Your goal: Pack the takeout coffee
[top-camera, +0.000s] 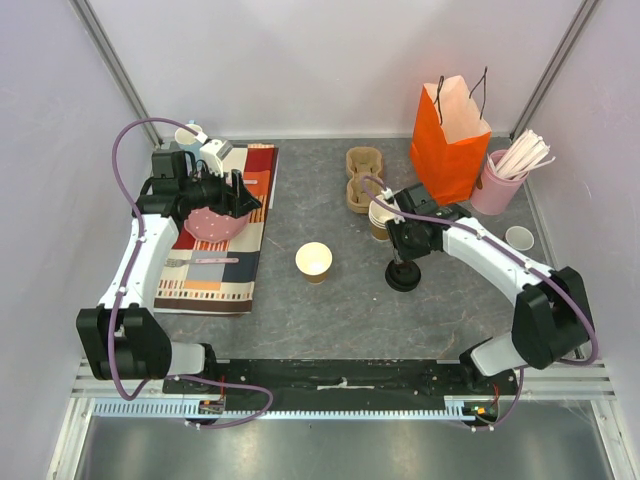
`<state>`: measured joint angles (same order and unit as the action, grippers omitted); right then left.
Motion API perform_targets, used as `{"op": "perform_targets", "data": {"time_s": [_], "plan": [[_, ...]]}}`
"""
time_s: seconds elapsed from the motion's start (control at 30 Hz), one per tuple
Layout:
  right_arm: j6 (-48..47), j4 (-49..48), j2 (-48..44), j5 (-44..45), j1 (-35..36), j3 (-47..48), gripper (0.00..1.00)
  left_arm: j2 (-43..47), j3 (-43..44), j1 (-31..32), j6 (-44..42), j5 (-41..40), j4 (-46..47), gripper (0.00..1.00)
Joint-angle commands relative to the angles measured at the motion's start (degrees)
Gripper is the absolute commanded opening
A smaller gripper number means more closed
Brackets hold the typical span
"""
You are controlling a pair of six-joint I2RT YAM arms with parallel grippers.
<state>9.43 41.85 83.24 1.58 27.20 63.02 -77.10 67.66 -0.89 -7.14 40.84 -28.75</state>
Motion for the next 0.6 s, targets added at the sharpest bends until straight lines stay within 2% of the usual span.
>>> {"op": "perform_targets", "data": {"time_s": [0.0,0.17,0.33,0.57], "plan": [[-1.6,-3.3,0.3,-3.2,-1.1,-2.1,0.41,1.7,0.0,0.2,-1.7,1.9,0.3,0.75],[-2.9,-5.3,2.3,-7.6,-1.2,-2.4,0.4,1.8,-0.7,0.2,-1.9,1.5,0.3,0.75],[-3.2,-5.2,5.3,-6.9,-1.2,-3.1,0.39,1.8,-0.6,0.3,-1.9,1.4,0.5,0.75],[-2.8,-4.8,7.2,-4.4,-1.2,-2.8,0.31,1.9,-0.8,0.2,-1.9,1.6,0.3,0.75]]}}
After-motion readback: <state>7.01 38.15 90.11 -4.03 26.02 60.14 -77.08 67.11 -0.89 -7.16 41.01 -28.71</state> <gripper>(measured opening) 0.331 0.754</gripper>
